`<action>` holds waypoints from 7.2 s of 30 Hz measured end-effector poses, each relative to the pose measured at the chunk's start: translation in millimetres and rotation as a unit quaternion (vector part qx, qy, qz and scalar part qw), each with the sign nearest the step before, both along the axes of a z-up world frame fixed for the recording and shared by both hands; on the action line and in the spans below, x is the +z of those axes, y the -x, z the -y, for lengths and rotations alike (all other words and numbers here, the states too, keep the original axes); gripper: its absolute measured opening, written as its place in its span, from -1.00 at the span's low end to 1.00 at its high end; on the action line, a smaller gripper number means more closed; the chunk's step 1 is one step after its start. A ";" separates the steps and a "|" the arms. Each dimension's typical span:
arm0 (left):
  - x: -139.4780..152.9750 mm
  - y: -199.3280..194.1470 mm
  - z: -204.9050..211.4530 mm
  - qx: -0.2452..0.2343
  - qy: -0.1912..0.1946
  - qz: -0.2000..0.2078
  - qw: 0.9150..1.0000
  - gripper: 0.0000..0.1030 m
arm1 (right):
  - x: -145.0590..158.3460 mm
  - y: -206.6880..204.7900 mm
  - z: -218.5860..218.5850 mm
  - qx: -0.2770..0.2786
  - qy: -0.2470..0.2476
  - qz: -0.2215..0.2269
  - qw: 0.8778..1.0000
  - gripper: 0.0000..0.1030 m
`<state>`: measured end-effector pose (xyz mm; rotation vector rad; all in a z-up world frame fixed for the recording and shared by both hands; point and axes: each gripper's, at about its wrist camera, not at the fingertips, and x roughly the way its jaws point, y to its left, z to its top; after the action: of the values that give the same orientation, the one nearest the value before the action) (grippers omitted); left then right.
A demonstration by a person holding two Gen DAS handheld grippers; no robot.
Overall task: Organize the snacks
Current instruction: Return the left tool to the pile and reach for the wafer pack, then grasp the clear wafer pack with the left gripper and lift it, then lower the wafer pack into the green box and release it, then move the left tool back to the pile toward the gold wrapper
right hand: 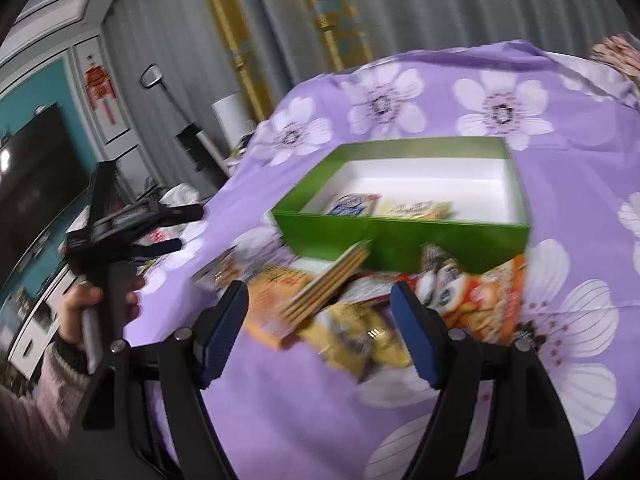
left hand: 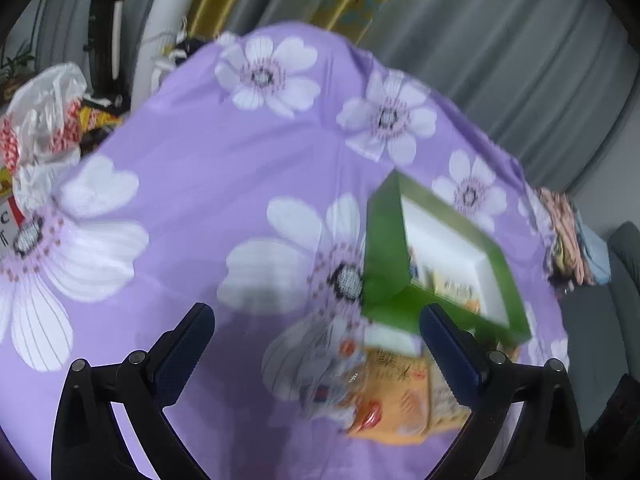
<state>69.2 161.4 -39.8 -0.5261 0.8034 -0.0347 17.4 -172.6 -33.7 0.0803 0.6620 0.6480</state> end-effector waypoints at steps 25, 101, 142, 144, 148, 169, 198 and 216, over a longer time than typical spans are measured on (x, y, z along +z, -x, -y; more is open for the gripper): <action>-7.5 11.8 70.5 -0.205 0.111 0.020 0.972 0.97 | -16.8 -10.5 -44.3 0.004 0.057 -0.012 0.998 0.23; 14.9 -11.6 151.6 -0.231 0.124 -0.001 0.965 0.02 | 1.3 -16.8 -5.6 -0.008 0.043 0.007 0.999 -0.50; -8.7 -173.1 189.3 -0.238 0.067 -0.047 0.968 0.02 | -12.5 -173.3 11.3 -0.061 0.055 -0.045 0.996 -0.43; -8.9 -172.1 190.7 -0.235 0.057 -0.046 0.969 0.02 | -11.7 -173.0 11.6 -0.064 0.056 -0.046 0.995 -0.38; -1.0 -165.4 189.9 -0.220 0.028 -0.034 0.974 0.37 | -4.8 -165.5 13.8 -0.071 0.063 -0.032 0.995 -0.26; 54.0 -38.3 166.2 -0.124 -0.156 0.115 0.973 0.96 | 26.2 -46.4 38.8 -0.109 0.040 0.037 0.993 0.61; 26.7 17.2 151.5 -0.113 -0.138 0.085 0.980 0.96 | -1.4 -0.4 40.2 -0.116 0.055 -0.022 0.991 0.76; -12.0 6.1 169.9 -0.277 0.030 0.011 0.960 0.96 | -45.0 11.9 37.7 -0.079 0.084 -0.075 0.990 0.76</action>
<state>63.1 -8.6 -51.8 -0.3429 0.9101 -0.5826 5.5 -210.3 -78.8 0.0242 0.8443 0.4346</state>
